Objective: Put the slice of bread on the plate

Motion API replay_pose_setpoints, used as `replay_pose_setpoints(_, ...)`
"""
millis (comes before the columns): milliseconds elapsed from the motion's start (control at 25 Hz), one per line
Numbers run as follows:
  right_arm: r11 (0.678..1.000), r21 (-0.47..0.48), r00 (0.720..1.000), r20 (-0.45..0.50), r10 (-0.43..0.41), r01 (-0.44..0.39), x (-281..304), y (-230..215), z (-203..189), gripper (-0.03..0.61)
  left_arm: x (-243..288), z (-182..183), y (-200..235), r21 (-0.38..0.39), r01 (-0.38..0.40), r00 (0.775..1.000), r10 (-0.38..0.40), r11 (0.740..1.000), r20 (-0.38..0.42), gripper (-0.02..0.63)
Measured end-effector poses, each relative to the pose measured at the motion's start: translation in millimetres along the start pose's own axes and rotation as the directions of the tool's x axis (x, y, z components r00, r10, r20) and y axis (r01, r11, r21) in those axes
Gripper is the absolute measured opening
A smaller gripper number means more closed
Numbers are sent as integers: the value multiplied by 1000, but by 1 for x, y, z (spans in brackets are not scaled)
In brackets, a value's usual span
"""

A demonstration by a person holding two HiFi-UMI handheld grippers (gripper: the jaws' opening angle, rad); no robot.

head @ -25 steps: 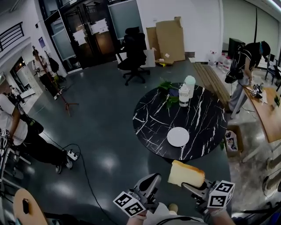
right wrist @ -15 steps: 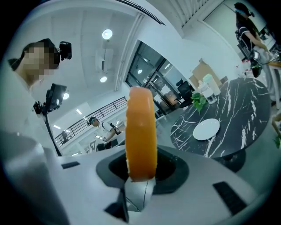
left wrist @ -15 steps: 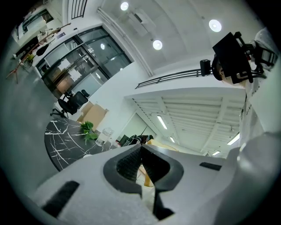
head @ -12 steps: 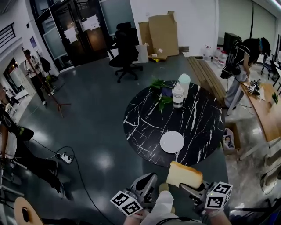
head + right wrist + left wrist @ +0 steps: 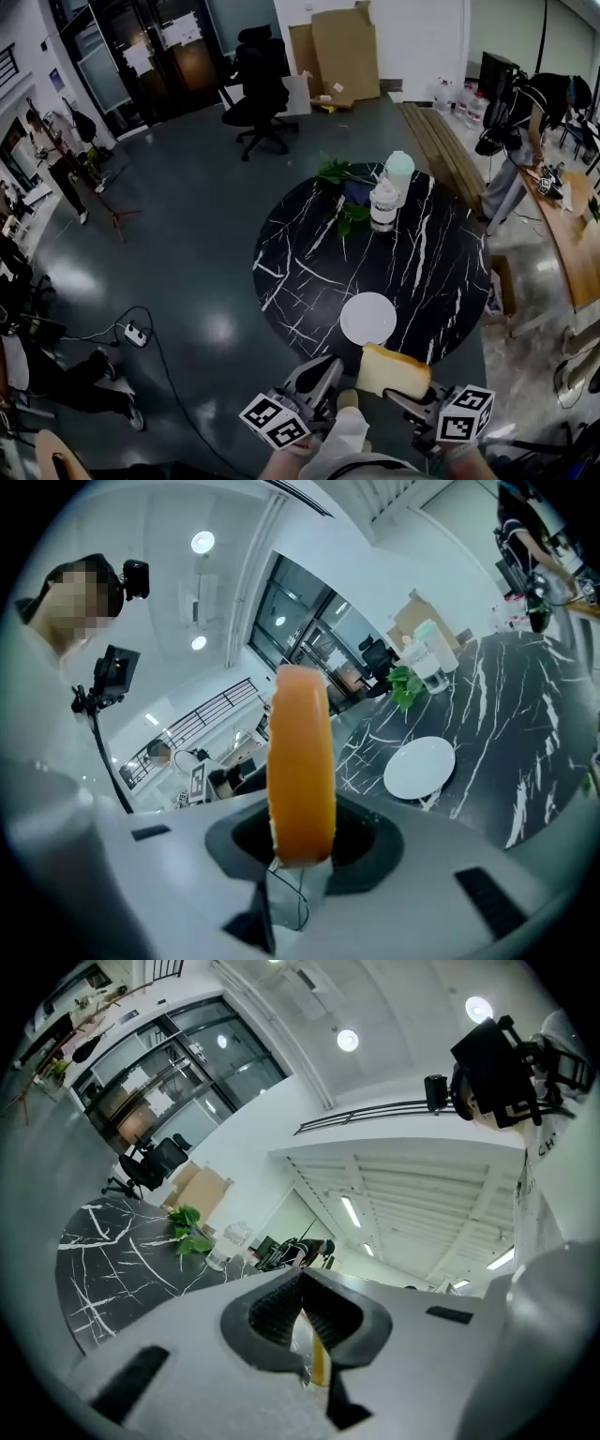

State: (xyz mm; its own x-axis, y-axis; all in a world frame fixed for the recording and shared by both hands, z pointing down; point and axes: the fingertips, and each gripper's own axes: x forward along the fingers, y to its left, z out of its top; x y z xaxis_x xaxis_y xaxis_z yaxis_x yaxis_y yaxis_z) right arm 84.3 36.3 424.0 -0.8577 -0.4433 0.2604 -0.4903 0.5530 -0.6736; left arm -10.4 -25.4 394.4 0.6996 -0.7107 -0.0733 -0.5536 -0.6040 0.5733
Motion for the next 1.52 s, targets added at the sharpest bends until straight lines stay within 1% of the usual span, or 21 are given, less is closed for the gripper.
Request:
replay_pose_setpoints(80, 1000, 21, 1000, -10, -3, 3, 9, -12, 4, 92, 8, -2, 13, 1, -15, 1000, 15, 1000, -13, 6)
replay_pose_setpoints(280, 997, 75, 999, -32, -19, 21, 33, -47, 12, 92, 29, -6, 51, 36, -52, 998, 54, 998, -31, 6)
replay_pose_setpoints(400, 990, 140, 999, -39, -26, 32, 50, -69, 13, 92, 41, -9, 72, 40, -67, 997, 68, 997, -40, 6)
replay_pose_setpoints(560, 965, 260, 999, -37, -29, 37, 74, -97, 13, 92, 51, -12, 94, 19, -75, 996, 76, 997, -40, 6)
replay_pose_setpoints(680, 945, 323, 998, -54, -42, 57, 89, -113, 13, 92, 56, -20, 108, -4, -83, 995, 83, 997, -56, 6)
replay_pose_setpoints(880, 910, 412, 996, -88, -6, 42, 115, -133, 12, 92, 65, -30, 125, -43, -94, 994, 91, 995, -65, 6)
replay_pose_setpoints(960, 887, 461, 995, -97, 12, 35, 126, -141, 13, 92, 69, -31, 132, -55, -93, 994, 89, 994, -63, 6)
replay_pose_setpoints(1080, 835, 550, 996, -69, 57, -10, 141, -148, 16, 92, 71, -34, 142, -73, -100, 993, 95, 992, -69, 6)
replay_pose_setpoints(1280, 754, 657, 997, -57, 60, -7, 149, -163, 8, 92, 76, -33, 154, -96, -109, 992, 102, 989, -71, 6)
replay_pose_setpoints(1400, 686, 727, 997, -42, 61, -11, 149, -171, 0, 92, 80, -31, 159, -105, -110, 993, 104, 988, -64, 6)
replay_pose_setpoints(1520, 615, 786, 996, 7, 90, -62, 148, -172, 0, 92, 81, -30, 162, -110, -108, 993, 101, 988, -66, 6)
